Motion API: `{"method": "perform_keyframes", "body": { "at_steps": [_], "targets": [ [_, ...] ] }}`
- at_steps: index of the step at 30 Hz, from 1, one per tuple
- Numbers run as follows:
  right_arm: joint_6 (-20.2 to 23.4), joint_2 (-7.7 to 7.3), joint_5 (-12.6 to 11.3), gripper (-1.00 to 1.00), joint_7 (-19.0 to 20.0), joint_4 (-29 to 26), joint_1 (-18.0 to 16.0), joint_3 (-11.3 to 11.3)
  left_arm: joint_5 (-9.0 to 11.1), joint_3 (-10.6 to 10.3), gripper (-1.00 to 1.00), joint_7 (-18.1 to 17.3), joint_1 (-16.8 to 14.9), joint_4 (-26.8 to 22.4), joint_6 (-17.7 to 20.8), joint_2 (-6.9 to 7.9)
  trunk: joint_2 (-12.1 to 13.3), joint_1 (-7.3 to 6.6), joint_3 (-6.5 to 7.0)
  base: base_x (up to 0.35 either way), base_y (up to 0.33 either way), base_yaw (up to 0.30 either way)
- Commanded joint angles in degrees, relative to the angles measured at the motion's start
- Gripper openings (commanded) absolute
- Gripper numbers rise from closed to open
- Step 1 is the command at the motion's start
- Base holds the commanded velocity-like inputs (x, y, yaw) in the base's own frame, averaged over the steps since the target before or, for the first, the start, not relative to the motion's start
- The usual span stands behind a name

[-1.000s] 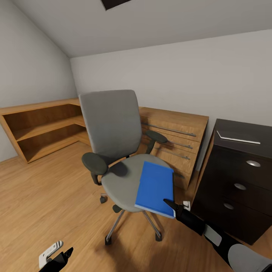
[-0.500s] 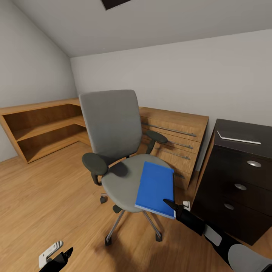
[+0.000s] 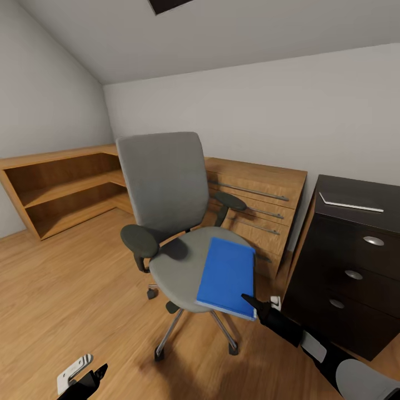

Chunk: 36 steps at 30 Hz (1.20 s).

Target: In the bedroom, organize the workspace by keeping the computer under the desk, ensuring the monitor is on the desk, placing the keyboard on the desk next to the monitor, placing the mouse on the desk next to the keyboard, moving the folder from the swivel chair onto the desk next to the mouse, stacking the notebook on top of the folder with the pen on top of the notebook, and positioning the swivel chair next to the desk.

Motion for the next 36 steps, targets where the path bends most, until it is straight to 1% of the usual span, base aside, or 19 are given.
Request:
{"method": "perform_keyframes", "body": {
  "at_steps": [1,13,15,36],
  "targets": [
    [0.6,-0.05,-0.6,-1.0,0.1,0.0,0.0,1.0,0.6,0.0,1.0,0.4,0.0,-0.1,0.3,0.01,0.0,-0.01,-0.06,0.0,0.0,0.0],
    [0.6,-0.08,-0.6,-1.0,0.1,0.1,0.0,1.0,0.6,0.0,1.0,0.4,0.0,-0.1,0.3,0.01,0.0,-0.01,-0.06,0.0,0.0,0.0],
    [0.6,-0.08,-0.6,-1.0,0.1,0.1,0.0,0.9,0.6,0.0,1.0,0.3,0.0,-0.1,0.3,0.01,0.0,-0.06,0.38,0.0,0.0,0.0],
    [0.9,0.01,-0.6,-1.0,0.0,-0.1,0.0,1.2,0.6,-0.1,1.0,0.3,0.0,0.2,0.3,0.01,8.4,-4.67,4.15,0.0,0.0,0.0]
  ]
}}
